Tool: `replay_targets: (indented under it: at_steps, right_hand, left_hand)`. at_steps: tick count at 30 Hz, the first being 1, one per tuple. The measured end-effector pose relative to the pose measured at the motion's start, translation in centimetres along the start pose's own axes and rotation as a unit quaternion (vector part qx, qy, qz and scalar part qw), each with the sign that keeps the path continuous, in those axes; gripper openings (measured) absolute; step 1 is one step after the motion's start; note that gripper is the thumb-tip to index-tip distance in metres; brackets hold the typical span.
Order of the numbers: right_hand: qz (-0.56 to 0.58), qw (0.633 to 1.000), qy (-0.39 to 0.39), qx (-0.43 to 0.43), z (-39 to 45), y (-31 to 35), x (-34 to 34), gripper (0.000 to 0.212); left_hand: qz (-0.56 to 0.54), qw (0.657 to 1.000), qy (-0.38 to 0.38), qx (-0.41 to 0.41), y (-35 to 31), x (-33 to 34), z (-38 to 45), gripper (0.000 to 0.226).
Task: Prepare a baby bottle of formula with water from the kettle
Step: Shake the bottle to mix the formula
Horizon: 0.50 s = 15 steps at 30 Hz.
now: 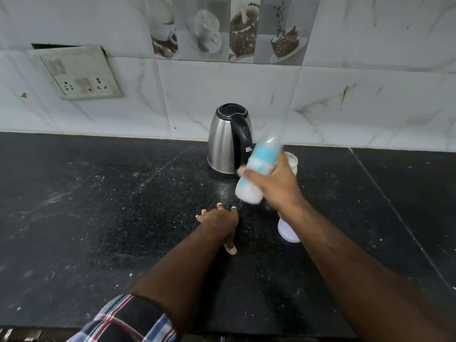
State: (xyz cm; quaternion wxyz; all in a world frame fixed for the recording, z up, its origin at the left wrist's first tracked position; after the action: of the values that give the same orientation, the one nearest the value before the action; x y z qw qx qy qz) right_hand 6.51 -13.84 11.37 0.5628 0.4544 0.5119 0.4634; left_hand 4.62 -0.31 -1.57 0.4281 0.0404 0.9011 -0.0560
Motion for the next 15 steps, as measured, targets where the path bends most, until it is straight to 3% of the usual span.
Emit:
replay_targets:
  at_steps: [2, 6, 9, 10, 14, 15]
  right_hand:
    - [-0.080, 0.996, 0.044, 0.009, -0.7, -1.2, 0.9, 0.084]
    - [0.124, 0.991, -0.058, 0.011, 0.8, -0.5, -0.5, 0.076]
    - [-0.035, 0.996, 0.069, 0.042, -0.3, -2.2, 1.5, 0.083]
    - [-0.063, 0.994, 0.074, 0.039, -0.6, -2.2, 1.5, 0.083]
    - [0.126, 0.991, -0.049, -0.004, 1.1, -1.0, -1.1, 0.070]
    - [0.105, 0.994, -0.041, -0.007, 1.0, -1.0, -1.0, 0.072]
  left_hand:
    - [-0.002, 1.000, 0.004, -0.002, 0.0, 0.0, 0.0, 0.139]
    - [-0.004, 1.000, 0.006, -0.002, 0.0, -0.1, -0.1, 0.140]
    - [-0.002, 1.000, 0.005, -0.006, 0.0, 0.0, -0.1, 0.138]
    - [-0.005, 1.000, 0.004, -0.006, 0.0, 0.0, -0.1, 0.137]
    - [0.000, 1.000, 0.009, -0.002, -0.1, -0.3, -0.4, 0.138]
    - [0.001, 1.000, 0.008, -0.002, -0.1, -0.3, -0.5, 0.138]
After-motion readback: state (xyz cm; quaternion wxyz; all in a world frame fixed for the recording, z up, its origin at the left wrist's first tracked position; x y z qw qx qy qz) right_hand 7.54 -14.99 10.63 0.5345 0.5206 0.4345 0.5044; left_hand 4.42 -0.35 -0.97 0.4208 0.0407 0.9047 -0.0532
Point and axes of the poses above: each hand's wrist, its own z-axis towards the middle knuckle, its own x-axis out of the palm, y = z × x, the point moved 6 cm from there along z, towards the middle knuckle, and after that the axes turned 4 degrees about x, right-handed, at the moved point
